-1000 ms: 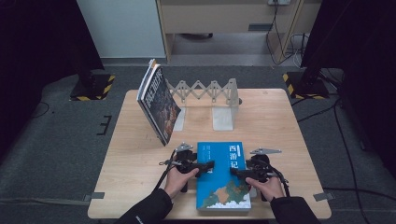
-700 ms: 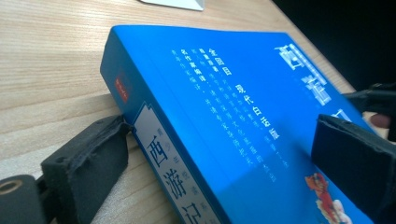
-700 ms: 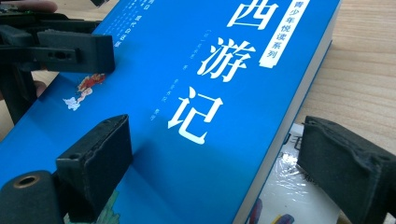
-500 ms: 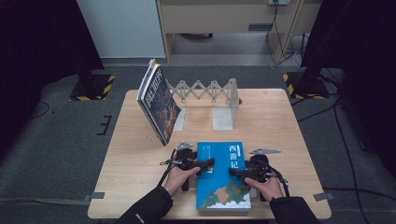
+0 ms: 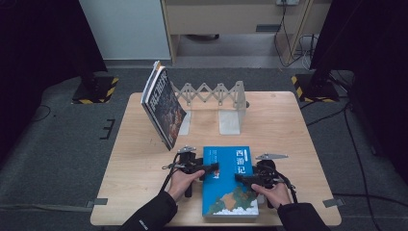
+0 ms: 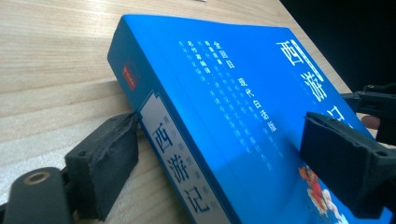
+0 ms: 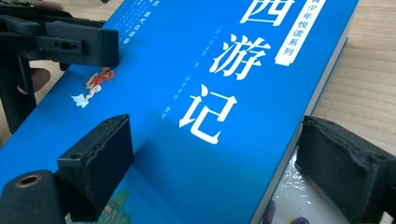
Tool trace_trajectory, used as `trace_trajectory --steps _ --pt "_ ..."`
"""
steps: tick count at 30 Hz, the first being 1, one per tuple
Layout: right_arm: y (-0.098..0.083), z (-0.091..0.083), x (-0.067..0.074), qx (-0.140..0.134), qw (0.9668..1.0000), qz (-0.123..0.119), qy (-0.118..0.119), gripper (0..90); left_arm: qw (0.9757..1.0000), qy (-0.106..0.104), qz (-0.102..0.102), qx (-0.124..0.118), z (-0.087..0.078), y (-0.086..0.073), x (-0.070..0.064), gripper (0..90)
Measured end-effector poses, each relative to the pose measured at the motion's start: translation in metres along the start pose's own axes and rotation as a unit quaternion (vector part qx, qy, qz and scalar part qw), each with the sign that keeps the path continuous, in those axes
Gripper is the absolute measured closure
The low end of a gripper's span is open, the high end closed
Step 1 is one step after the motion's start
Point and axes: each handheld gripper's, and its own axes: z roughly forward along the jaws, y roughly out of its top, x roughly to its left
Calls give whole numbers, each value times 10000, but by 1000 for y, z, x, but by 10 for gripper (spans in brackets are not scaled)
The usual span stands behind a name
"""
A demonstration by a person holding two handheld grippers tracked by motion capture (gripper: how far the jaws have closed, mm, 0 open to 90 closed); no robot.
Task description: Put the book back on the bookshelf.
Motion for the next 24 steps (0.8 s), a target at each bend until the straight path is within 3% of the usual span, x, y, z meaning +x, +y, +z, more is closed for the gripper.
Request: trace_trajectory --steps 4,8,11,12,15,20,24 --pt "-1 -1 1 19 10000 20 4 110 9997 -94 21 238 -3 -1 -4 123" --pt "-2 -1 0 10 10000 33 23 108 9997 -86 79 219 -2 -2 -5 108" --pt "-1 0 0 45 10000 21 32 104 9996 -160 -65 208 -2 0 -2 141" --pt "0 0 0 54 10000 -13 35 102 9992 -208 -244 251 -3 1 1 162" --pt "0 0 -1 76 10000 -11 60 101 9979 -370 -435 300 -4 2 5 232" --pt "0 0 -2 73 9999 -41 93 101 9977 -452 -427 283 -7 3 5 271" --pt "0 0 -2 58 9999 -53 117 100 9964 -566 -556 285 -7 4 7 299"
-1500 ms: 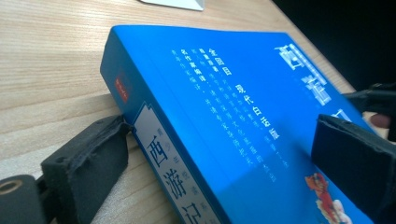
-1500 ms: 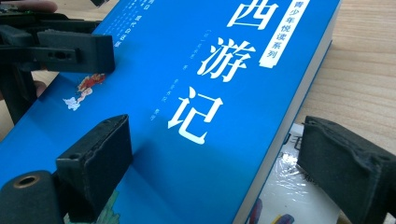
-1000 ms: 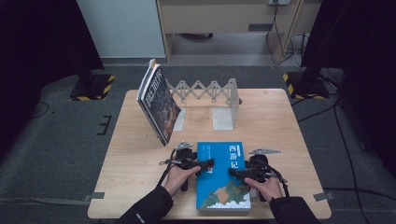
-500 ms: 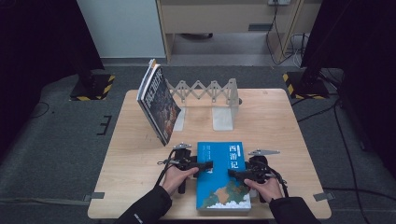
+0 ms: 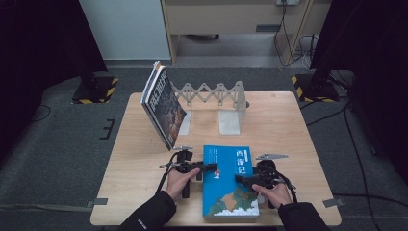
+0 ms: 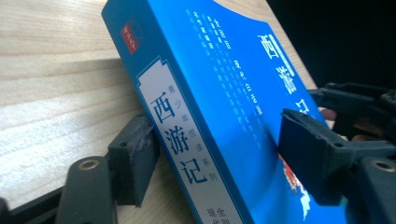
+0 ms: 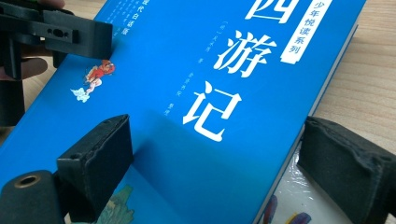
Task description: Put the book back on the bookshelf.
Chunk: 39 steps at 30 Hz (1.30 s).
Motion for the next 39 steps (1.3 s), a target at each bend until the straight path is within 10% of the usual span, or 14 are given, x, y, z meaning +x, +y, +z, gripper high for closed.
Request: trace_trajectory --steps 16,20,23,39 --pt "2 2 -1 -11 10000 -18 53 100 9996 -201 -9 176 11 5 1 267" --pt "3 2 -3 -61 10000 -27 30 101 9984 -519 196 -115 -2 15 -12 437" --pt "4 1 -6 -120 9998 80 167 101 9978 -353 565 -63 -5 18 -25 450" --pt "5 4 -2 -111 9997 -133 152 114 9985 -192 514 61 2 10 -25 475"
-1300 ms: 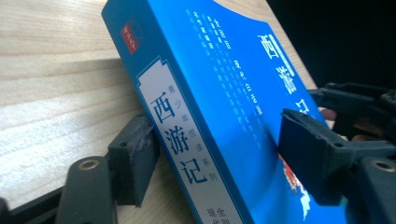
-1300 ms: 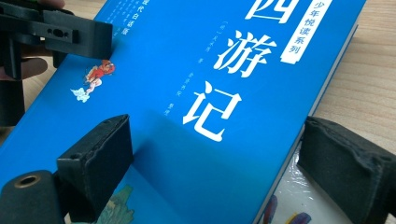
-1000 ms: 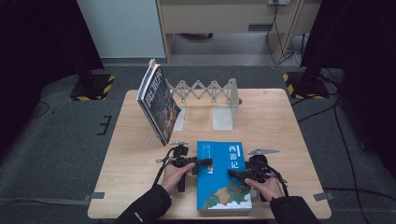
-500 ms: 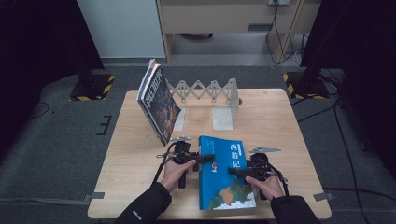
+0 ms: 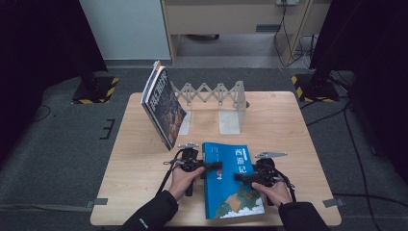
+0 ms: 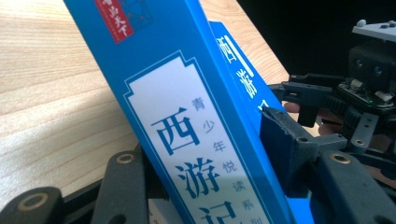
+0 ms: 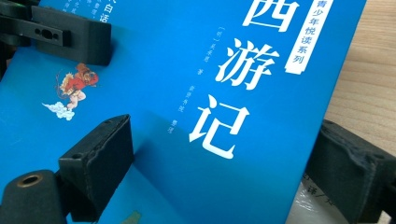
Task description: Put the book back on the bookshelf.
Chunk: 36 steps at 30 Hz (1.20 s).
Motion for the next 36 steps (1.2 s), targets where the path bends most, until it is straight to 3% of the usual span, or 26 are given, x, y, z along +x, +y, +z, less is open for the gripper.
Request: trace_trajectory --steps 6,12,19,26,28,29,32,36 --pt "0 0 1 -22 10000 -17 -5 114 9998 -30 -186 64 -3 2 -2 497" --pt "0 -2 2 -43 10000 -46 21 114 9999 -9 -131 75 -5 4 -6 509" --pt "2 -5 0 -32 10000 -34 -71 179 9997 33 -239 71 1 5 -3 501" --pt "2 -6 -1 -40 9999 -78 -114 189 9993 -3 -279 242 7 9 2 484" --pt "2 -6 0 -26 9999 -74 -105 191 9983 -111 -443 361 11 9 3 400" --pt "3 -5 0 -34 9998 -123 -130 191 9983 -67 -469 332 12 9 4 382" --pt "3 -5 0 -31 9998 -131 -137 191 9974 -45 -626 346 12 9 6 467" --pt "3 -5 0 -24 9998 -111 -131 191 9973 -49 -647 351 12 9 7 471"
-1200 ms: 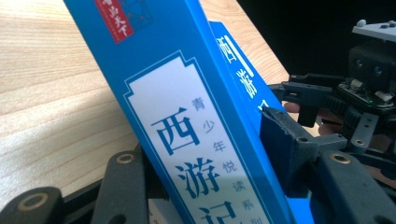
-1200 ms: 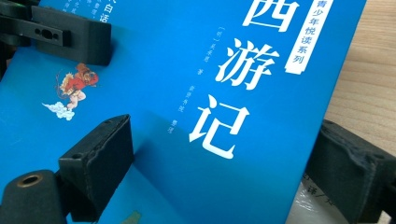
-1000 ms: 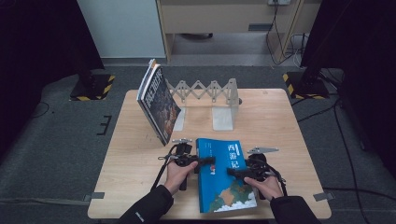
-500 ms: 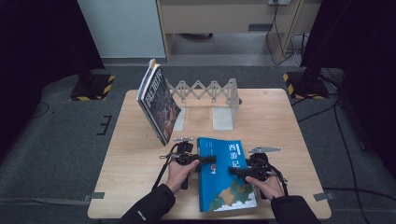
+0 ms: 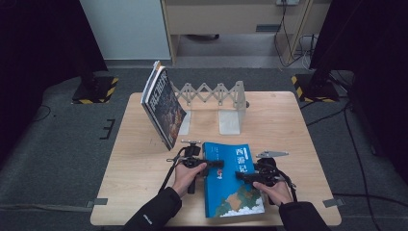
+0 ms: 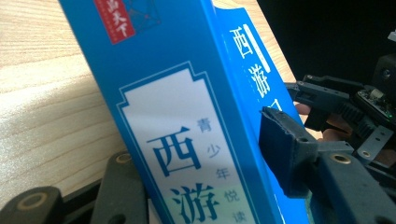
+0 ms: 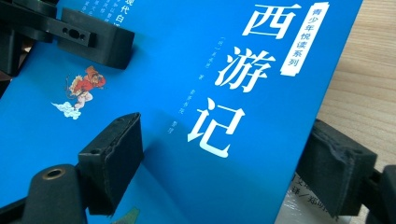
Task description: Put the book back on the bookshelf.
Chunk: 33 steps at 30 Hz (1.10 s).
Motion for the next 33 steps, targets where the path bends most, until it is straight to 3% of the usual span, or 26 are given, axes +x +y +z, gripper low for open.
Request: trace_trajectory --steps 3,9,12,15,16,21,25,33 --pt "0 0 0 -3 10000 -7 -9 191 9999 -109 -16 -44 2 -1 2 452" --pt "0 1 -1 -5 10000 -4 11 191 9990 -341 -273 -91 9 0 7 432" --pt "0 1 -1 -6 10000 9 15 191 9988 -351 -323 -99 10 0 7 436" --pt "0 1 -1 -28 10000 -9 30 191 9977 -356 -567 -122 6 0 6 507" --pt "0 0 -1 -49 10000 -16 47 190 9976 -386 -553 -152 5 1 5 541" --pt "2 -1 -2 -179 9996 98 186 176 9991 -273 -44 -313 -6 5 -11 573" --pt "3 -2 0 -353 9991 45 235 167 9985 -173 386 -360 -14 11 -23 578" --pt "6 -4 2 -482 9983 31 335 156 9966 -137 721 -379 -22 17 -34 584"
